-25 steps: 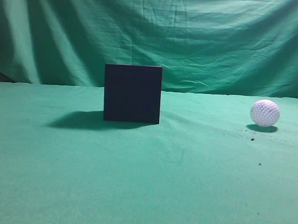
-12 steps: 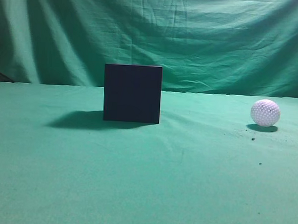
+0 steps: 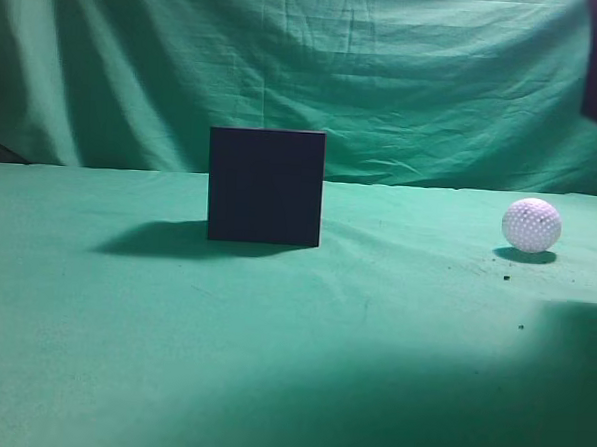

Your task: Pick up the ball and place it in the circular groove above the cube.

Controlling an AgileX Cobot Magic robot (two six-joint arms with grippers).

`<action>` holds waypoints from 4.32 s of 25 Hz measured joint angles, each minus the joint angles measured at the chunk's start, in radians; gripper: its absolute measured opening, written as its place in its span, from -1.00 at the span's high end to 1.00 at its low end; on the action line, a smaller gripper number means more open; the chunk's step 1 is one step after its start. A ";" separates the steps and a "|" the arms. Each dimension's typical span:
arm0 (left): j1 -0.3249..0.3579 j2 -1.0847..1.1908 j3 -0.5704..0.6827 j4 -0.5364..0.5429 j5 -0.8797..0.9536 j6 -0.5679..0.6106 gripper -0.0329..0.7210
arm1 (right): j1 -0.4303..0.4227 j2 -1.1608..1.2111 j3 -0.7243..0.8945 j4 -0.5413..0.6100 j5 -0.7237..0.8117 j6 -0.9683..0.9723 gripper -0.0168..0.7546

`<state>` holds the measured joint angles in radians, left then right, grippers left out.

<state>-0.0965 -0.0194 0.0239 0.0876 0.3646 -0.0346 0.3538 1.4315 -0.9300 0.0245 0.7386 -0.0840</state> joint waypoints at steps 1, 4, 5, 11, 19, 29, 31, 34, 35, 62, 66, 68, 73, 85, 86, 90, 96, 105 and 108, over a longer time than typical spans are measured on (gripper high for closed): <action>0.000 0.000 0.000 0.000 0.000 0.000 0.91 | 0.002 0.038 -0.023 -0.002 0.000 -0.002 0.83; 0.000 0.000 0.000 0.000 0.000 0.000 0.91 | 0.002 0.135 -0.079 -0.002 0.000 -0.006 0.27; 0.000 0.000 0.000 0.000 0.000 0.000 0.91 | 0.002 0.164 -0.094 -0.002 0.000 -0.008 0.05; 0.000 0.000 0.000 0.000 0.000 0.000 0.91 | 0.002 0.301 -0.190 -0.006 0.000 0.043 -0.61; 0.000 0.000 0.000 0.000 0.000 0.000 0.91 | 0.002 0.416 -0.239 -0.011 -0.034 0.085 -0.48; 0.000 0.000 0.000 0.000 0.000 0.000 0.91 | 0.002 0.450 -0.243 -0.070 -0.041 0.153 0.15; 0.000 0.000 0.000 0.000 0.000 0.000 0.91 | 0.004 0.438 -0.245 -0.073 -0.037 0.159 0.15; 0.000 0.000 0.000 0.000 0.000 0.000 0.91 | 0.016 0.392 -0.268 -0.064 -0.033 0.161 0.15; 0.000 0.000 0.000 0.000 0.000 0.000 0.91 | 0.031 0.373 -0.288 -0.059 -0.027 0.161 0.15; 0.000 0.000 0.000 0.000 0.000 0.000 0.91 | 0.340 0.563 -0.694 -0.017 0.074 0.149 -0.02; 0.000 0.000 0.000 0.000 0.000 0.000 0.91 | 0.340 0.565 -0.696 -0.023 0.068 0.145 -0.43; 0.000 0.000 0.000 0.000 0.000 0.000 0.91 | 0.340 0.571 -0.716 -0.025 0.078 0.145 -0.42; 0.000 0.000 0.000 0.000 0.000 0.000 0.91 | 0.340 0.571 -0.836 -0.028 0.229 0.143 -0.25; 0.000 0.000 0.000 0.000 0.000 0.000 0.91 | 0.340 0.334 -0.901 -0.030 0.505 0.182 0.96; 0.000 0.000 0.000 0.000 0.000 0.000 0.91 | 0.340 0.299 -0.884 -0.029 0.505 0.188 0.96; 0.000 0.000 0.000 0.000 0.000 0.000 0.91 | 0.340 0.126 -0.747 -0.041 0.509 0.221 0.96; 0.000 0.000 0.000 0.000 0.000 0.000 0.91 | 0.340 -0.157 -0.433 -0.053 0.492 0.256 0.96; 0.000 0.000 0.000 0.000 0.000 0.000 0.91 | 0.340 -0.606 0.003 -0.035 0.282 0.264 0.96; 0.000 0.000 0.000 0.000 0.000 0.000 0.91 | 0.340 -0.729 0.076 -0.030 0.269 0.269 0.96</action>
<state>-0.0965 -0.0194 0.0239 0.0876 0.3646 -0.0346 0.6939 0.7020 -0.8541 -0.0054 1.0076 0.1847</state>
